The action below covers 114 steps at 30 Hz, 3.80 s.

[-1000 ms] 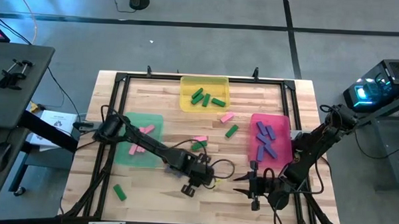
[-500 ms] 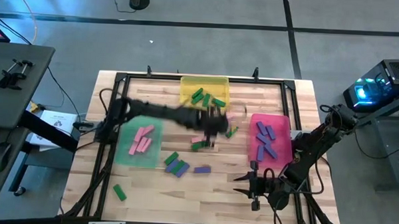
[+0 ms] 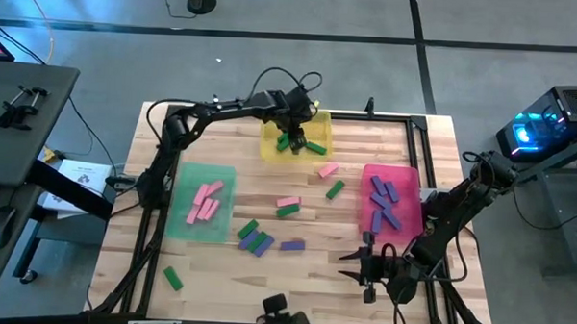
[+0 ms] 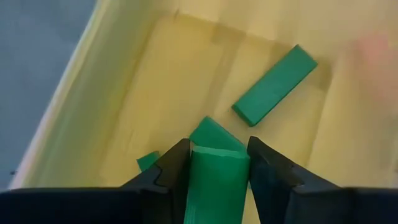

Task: Sort blocks
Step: Put the green block into the yellow bin, then put the blue block into the pink bin, then put the green block into the yellow bin

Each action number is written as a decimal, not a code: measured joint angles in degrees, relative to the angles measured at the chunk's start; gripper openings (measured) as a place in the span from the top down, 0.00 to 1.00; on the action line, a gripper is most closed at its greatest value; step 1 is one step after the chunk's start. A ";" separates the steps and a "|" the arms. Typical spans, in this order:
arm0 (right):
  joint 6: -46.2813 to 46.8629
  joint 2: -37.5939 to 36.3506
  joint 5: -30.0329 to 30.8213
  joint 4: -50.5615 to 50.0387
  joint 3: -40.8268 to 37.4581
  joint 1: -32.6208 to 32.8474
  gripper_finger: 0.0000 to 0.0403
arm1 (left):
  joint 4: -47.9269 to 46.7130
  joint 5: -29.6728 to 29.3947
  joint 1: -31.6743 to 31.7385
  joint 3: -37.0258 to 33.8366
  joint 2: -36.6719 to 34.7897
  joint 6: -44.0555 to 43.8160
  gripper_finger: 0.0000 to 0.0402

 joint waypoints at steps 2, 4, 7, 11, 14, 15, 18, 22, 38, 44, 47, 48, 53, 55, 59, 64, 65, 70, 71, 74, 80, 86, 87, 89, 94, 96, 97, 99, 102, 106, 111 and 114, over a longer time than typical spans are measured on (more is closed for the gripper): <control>0.72 0.00 0.08 -0.50 0.00 0.00 0.65 | 0.05 0.31 0.40 0.02 0.87 -0.43 0.69; 1.68 0.00 0.08 -1.21 0.00 0.00 0.65 | -0.16 0.38 0.47 0.02 1.28 -0.55 0.67; 1.88 0.00 0.10 -1.40 0.00 0.00 0.65 | -0.27 0.34 0.36 0.02 1.04 -1.61 0.60; 1.84 0.00 0.17 -1.42 0.00 0.00 0.65 | -1.44 -0.06 0.26 0.02 -1.34 -4.31 0.51; 1.84 0.00 0.21 -1.40 0.00 0.00 0.65 | -3.63 -0.14 0.26 0.35 -4.04 -7.06 0.48; 1.82 0.00 0.21 -1.41 0.00 0.00 0.65 | -4.70 -0.16 0.24 0.46 -5.09 -8.07 0.48; 1.84 0.00 0.21 -1.41 0.00 0.00 0.65 | -8.32 -1.23 -1.15 0.46 -8.74 -9.39 0.48; 2.96 0.00 0.21 -1.44 0.00 -0.02 0.65 | -8.85 -7.66 -7.48 -1.68 -13.72 -7.71 0.48; 0.10 10.05 1.45 7.48 -0.02 -9.00 0.65 | 37.25 -29.95 -50.24 -33.98 -26.69 -19.01 0.47; -15.83 18.26 -21.49 22.66 -0.02 -20.23 0.55 | 46.00 -43.07 -61.51 -38.37 -25.40 -24.06 0.47; -21.05 21.93 -28.03 29.03 0.09 -24.64 0.47 | 45.76 -50.73 -65.72 -38.77 -25.41 -27.83 0.47; -22.09 23.05 -29.26 30.60 0.33 -25.81 0.45 | 45.56 -53.76 -67.06 -38.97 -25.42 -28.65 0.47; -21.63 28.19 -31.90 31.71 2.51 -29.71 0.42 | 45.51 -64.07 -71.55 -38.99 -25.42 -28.82 0.47; -20.27 29.65 -32.11 32.12 3.35 -30.40 0.41 | 45.49 -65.95 -72.44 -38.99 -25.42 -28.58 0.47; -17.53 31.22 -32.43 32.92 3.58 -30.82 0.45 | 45.44 -66.82 -73.15 -38.99 -25.42 -29.44 0.47; -15.89 31.27 -32.09 32.92 2.21 -30.47 0.63 | 45.64 -66.87 -72.94 -38.99 -25.42 -29.49 0.47; -15.09 31.28 -31.77 32.85 1.90 -30.27 0.67 | 45.63 -66.87 -72.87 -38.99 -25.42 -29.50 0.47; -11.81 30.35 -29.01 31.82 1.11 -27.82 0.82 | 45.42 -66.87 -72.54 -38.99 -25.42 -29.50 0.47; -11.04 29.41 -28.25 30.74 1.02 -27.05 0.82 | 45.42 -66.88 -72.54 -38.99 -25.42 -29.50 0.47; -10.08 24.21 -23.18 23.13 0.53 -23.55 0.82 | 45.35 -66.86 -72.56 -38.99 -25.42 -29.52 0.47; -0.72 4.38 -6.45 -5.87 0.70 -17.08 0.82 | 45.26 -66.85 -72.56 -38.99 -25.42 -29.52 0.47; 29.96 -14.74 0.34 -44.57 0.70 -13.16 0.82 | 44.34 -66.83 -72.56 -38.99 -25.42 -30.58 0.47; 36.37 -16.94 0.10 -50.58 0.68 -13.14 0.82 | 43.96 -66.85 -72.56 -38.97 -25.42 -31.06 0.47; 48.00 -20.59 -1.70 -60.88 0.68 -13.20 0.82 | 43.25 -66.83 -72.56 -38.97 -25.42 -31.52 0.47; 65.29 -22.84 -11.49 -79.38 0.68 -15.80 0.82 | 42.71 -66.83 -72.50 -38.97 -25.42 -32.16 0.47; 67.28 -22.32 -14.73 -82.14 0.35 -17.39 0.82 | 42.71 -66.85 -72.46 -38.97 -25.42 -32.27 0.47; 67.26 -22.08 -15.71 -82.22 0.01 -18.16 0.82 | 42.72 -66.85 -72.46 -38.97 -25.42 -32.24 0.47; 65.58 -21.58 -16.82 -81.76 -0.58 -19.75 0.82 | 42.69 -66.83 -72.46 -38.97 -25.42 -32.07 0.47; 61.88 -19.87 -19.39 -80.92 -0.58 -22.03 0.82 | 42.71 -66.83 -72.46 -38.97 -25.42 -32.10 0.47; 59.09 -16.56 -21.45 -80.70 -0.57 -24.76 0.82 | 42.71 -66.82 -72.46 -38.97 -25.42 -32.44 0.47; 53.35 -12.15 -22.13 -76.40 -0.57 -26.92 0.68 | 42.71 -66.74 -72.46 -38.97 -25.42 -32.53 0.47; 47.81 -10.23 -22.18 -71.34 -0.55 -27.71 0.61 | 42.66 -66.67 -72.46 -38.97 -25.42 -32.89 0.47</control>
